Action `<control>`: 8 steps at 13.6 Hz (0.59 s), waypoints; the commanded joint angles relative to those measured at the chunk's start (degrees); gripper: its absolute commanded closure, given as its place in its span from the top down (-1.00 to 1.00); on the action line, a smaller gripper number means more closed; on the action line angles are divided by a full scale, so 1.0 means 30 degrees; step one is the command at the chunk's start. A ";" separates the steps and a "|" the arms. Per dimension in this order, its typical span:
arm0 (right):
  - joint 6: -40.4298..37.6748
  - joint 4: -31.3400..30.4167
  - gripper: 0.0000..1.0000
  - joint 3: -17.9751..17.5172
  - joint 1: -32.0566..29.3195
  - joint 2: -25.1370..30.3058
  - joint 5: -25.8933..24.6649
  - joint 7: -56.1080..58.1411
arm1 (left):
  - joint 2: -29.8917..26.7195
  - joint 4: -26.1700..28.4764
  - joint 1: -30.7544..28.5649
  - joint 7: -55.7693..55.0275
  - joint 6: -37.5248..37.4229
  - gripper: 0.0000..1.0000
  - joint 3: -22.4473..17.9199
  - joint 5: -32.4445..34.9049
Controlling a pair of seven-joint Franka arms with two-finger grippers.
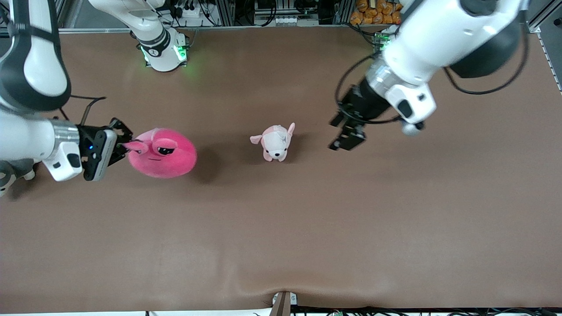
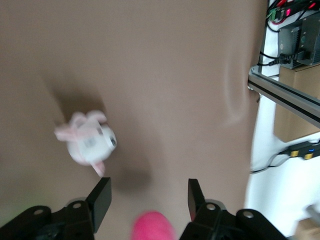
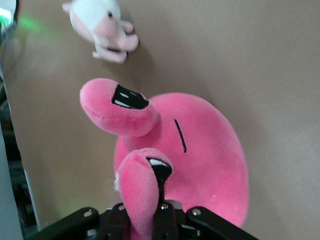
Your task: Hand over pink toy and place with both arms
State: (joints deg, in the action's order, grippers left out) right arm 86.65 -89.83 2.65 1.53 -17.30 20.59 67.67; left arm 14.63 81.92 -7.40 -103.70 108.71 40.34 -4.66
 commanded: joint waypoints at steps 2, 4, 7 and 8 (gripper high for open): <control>-0.0174 0.0177 -1.00 -0.0384 -0.2407 -0.1377 -0.0593 0.4064 | -0.1066 -0.0091 -0.1717 0.6947 -0.2862 0.44 0.0148 0.0235; -0.0145 0.0206 -1.00 -0.0384 -0.3493 -0.2432 -0.0565 0.5797 | -0.1446 -0.0091 -0.2829 1.0937 -0.4033 0.45 0.0090 0.0177; -0.0086 0.0265 -1.00 -0.0413 -0.4550 -0.3605 -0.0360 0.7148 | -0.1770 -0.0324 -0.4003 1.5331 -0.4654 0.45 0.0061 0.0325; -0.0115 0.0294 -1.00 -0.0413 -0.4785 -0.3870 -0.0359 0.7413 | -0.1771 -0.0760 -0.4152 1.6567 -0.4684 0.45 0.0060 0.0323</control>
State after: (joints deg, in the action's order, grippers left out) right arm 86.99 -89.97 2.70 -11.01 -27.60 19.49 88.10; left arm 10.52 81.19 -18.64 -60.36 96.14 40.24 -4.55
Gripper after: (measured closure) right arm 0.872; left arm 0.273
